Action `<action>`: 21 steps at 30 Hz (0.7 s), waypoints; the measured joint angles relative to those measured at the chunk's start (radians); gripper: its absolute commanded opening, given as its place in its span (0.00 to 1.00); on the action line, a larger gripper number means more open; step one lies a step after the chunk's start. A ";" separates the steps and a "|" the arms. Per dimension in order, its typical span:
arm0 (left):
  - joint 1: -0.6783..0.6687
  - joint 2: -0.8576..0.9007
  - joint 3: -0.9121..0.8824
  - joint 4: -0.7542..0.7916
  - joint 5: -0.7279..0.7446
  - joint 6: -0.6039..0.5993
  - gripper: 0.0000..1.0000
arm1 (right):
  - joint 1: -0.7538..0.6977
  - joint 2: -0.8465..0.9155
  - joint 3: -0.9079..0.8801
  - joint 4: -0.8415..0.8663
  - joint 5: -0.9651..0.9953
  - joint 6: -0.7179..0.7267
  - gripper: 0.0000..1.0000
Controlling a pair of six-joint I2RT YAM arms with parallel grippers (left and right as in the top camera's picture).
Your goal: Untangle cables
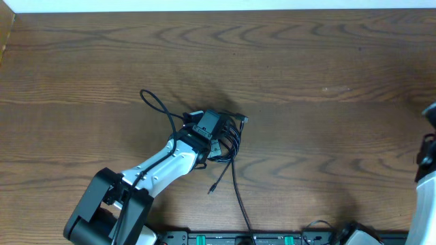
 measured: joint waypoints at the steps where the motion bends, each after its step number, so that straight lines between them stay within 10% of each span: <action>1: 0.000 0.000 0.000 0.001 0.001 0.000 0.08 | -0.027 0.020 0.001 0.027 0.001 -0.008 0.01; 21: 0.000 0.000 0.000 0.002 0.008 -0.003 0.08 | -0.148 0.529 0.366 0.039 0.173 -0.365 0.01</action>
